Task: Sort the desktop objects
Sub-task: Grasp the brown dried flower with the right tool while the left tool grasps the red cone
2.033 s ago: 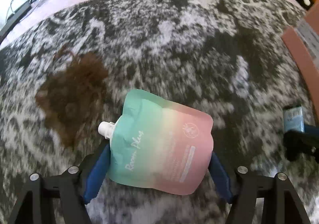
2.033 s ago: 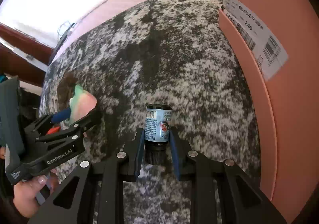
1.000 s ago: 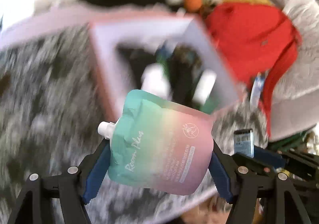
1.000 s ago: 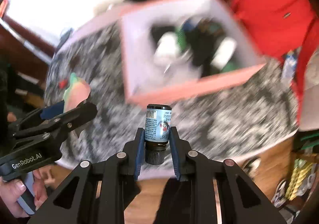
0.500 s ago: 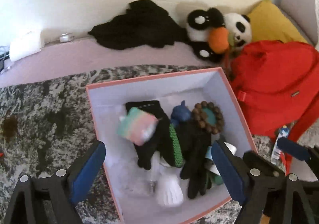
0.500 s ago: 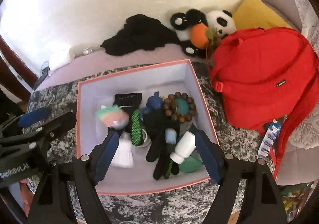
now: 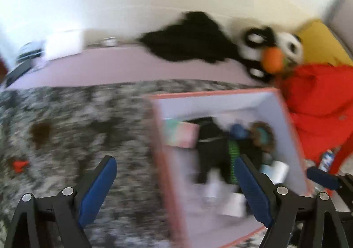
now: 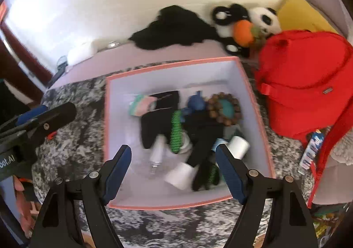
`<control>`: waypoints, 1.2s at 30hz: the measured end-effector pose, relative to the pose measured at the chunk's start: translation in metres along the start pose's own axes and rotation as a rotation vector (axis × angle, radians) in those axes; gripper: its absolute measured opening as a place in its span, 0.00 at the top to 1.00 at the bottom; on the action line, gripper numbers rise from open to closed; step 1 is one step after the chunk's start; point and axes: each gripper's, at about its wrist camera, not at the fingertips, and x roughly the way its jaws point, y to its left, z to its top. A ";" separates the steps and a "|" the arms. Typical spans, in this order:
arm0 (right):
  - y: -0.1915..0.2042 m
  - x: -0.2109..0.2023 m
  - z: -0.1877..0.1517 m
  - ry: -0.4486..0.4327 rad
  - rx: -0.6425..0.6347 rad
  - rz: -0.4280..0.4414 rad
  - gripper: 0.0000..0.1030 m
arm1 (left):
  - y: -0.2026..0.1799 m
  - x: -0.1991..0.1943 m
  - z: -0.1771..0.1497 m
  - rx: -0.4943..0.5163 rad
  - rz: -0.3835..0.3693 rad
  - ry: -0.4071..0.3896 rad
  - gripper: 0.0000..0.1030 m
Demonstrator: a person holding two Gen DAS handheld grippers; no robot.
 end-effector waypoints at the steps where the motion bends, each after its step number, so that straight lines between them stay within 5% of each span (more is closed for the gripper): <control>1: 0.012 0.003 0.001 0.005 -0.015 0.014 0.21 | 0.026 0.002 -0.004 -0.020 0.028 0.008 0.12; 10: 0.174 0.073 0.021 0.056 -0.214 0.180 0.21 | 0.232 0.046 -0.058 -0.051 0.252 0.089 0.13; 14: 0.252 0.140 0.030 0.082 -0.269 0.237 0.21 | 0.297 0.083 -0.064 -0.054 0.235 0.096 0.13; 20: 0.346 0.247 0.041 0.112 -0.331 0.237 0.21 | 0.342 0.139 -0.074 -0.091 0.145 0.128 0.13; 28: 0.409 0.329 0.057 0.126 -0.423 0.153 0.21 | 0.354 0.172 -0.072 -0.140 0.098 0.104 0.13; 30: 0.413 0.337 0.058 0.132 -0.452 0.144 0.44 | 0.360 0.179 -0.069 -0.159 0.088 0.085 0.16; 31: 0.415 0.340 0.058 0.135 -0.465 0.140 0.78 | 0.362 0.182 -0.068 -0.162 0.095 0.085 0.27; 32: 0.414 0.340 0.059 0.133 -0.474 0.140 0.84 | 0.365 0.185 -0.069 -0.162 0.115 0.095 0.64; 36: 0.400 0.321 0.056 0.100 -0.476 0.170 0.88 | 0.369 0.176 -0.068 -0.192 0.044 0.104 0.67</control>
